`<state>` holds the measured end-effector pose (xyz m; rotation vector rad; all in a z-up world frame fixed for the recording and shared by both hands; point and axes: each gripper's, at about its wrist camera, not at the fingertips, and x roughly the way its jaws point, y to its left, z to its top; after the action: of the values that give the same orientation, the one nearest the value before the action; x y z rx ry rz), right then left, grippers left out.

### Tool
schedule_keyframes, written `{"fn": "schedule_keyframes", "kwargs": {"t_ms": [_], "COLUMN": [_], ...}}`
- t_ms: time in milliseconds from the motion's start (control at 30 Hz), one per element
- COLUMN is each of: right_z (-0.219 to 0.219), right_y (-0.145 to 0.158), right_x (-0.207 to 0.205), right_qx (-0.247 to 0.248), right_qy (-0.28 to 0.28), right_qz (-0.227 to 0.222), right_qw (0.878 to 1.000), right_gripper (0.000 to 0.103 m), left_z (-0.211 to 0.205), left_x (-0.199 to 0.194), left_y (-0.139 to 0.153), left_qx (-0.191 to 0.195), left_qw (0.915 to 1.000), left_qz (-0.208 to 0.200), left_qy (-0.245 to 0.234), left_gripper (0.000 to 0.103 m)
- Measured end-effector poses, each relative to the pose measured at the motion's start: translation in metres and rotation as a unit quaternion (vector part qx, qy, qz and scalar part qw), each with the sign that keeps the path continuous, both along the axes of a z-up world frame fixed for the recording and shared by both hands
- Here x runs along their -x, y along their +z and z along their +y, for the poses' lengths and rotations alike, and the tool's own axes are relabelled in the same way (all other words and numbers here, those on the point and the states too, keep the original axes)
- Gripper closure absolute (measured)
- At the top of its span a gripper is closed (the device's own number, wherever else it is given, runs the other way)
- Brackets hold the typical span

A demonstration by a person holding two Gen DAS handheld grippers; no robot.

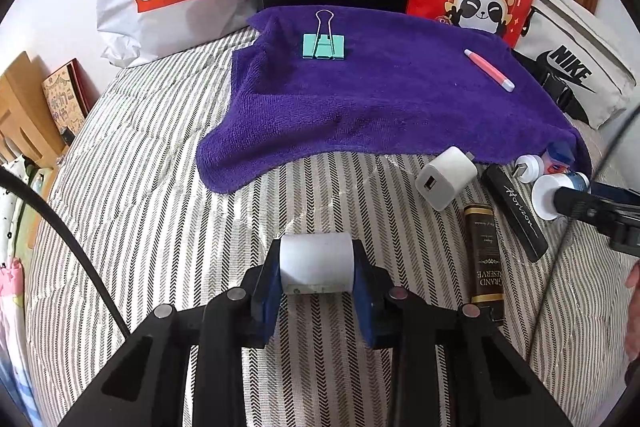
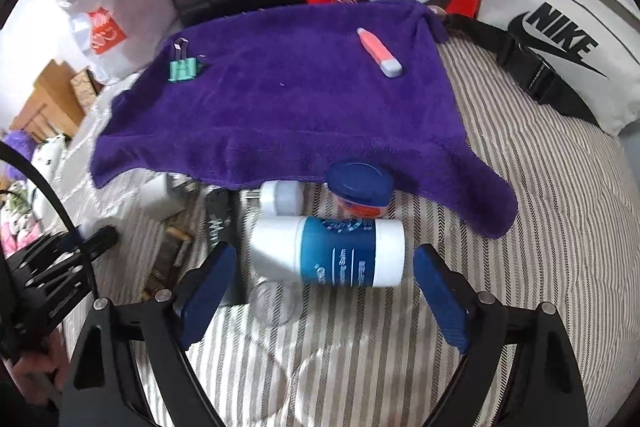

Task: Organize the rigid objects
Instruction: 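Grasp the white-and-blue balm bottle crosswise with the right tool, then lift the balm bottle toward the purple towel while the left tool holds the white cylinder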

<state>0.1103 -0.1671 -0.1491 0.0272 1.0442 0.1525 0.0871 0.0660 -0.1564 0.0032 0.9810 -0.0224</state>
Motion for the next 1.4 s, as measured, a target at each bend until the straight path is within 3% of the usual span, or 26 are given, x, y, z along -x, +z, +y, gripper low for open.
{"fn": "schedule_keyframes", "kwargs": {"t_ms": [100,133,167,533,733,933,1167,1400], "right_z": [0.004,0.006,0.006,-0.016,-0.034,-0.041,-0.048,-0.055], "right_y": [-0.009,-0.01,-0.011,0.007,0.008,0.009,0.016,0.03], "right_x": [-0.007,-0.008,-0.008,-0.001,0.006,0.014,0.019,0.021], "right_qx": [0.016,0.016,0.015,-0.01,-0.018,-0.022,-0.026,-0.033], "right_qy": [-0.004,-0.004,-0.004,-0.015,-0.027,-0.022,-0.012,-0.001], "right_qz": [0.016,0.014,0.009,-0.005,0.004,0.003,-0.002,-0.013], "right_qw": [1.0,1.0,1.0,1.0,0.999,1.0,1.0,0.999], "right_gripper": [0.015,0.018,0.027,0.027,0.027,0.027,0.027,0.027], "left_z": [0.0,0.0,0.0,0.002,0.009,0.005,0.005,-0.005], "left_x": [0.001,0.001,0.001,0.002,0.001,0.0,-0.001,-0.001], "left_y": [0.0,0.0,0.0,0.002,0.004,0.004,0.008,0.024], "left_qx": [0.002,0.003,0.002,0.009,0.036,0.024,0.052,0.037], "left_qw": [1.0,1.0,1.0,0.9999,0.9994,0.9997,0.9985,0.9991], "left_qz": [-0.002,-0.002,-0.003,-0.005,-0.003,-0.004,0.01,0.001], "left_qy": [0.001,0.002,0.002,-0.004,-0.002,-0.01,-0.014,-0.021], "left_gripper": [0.073,0.073,0.073,0.073,0.073,0.074,0.074,0.074]}}
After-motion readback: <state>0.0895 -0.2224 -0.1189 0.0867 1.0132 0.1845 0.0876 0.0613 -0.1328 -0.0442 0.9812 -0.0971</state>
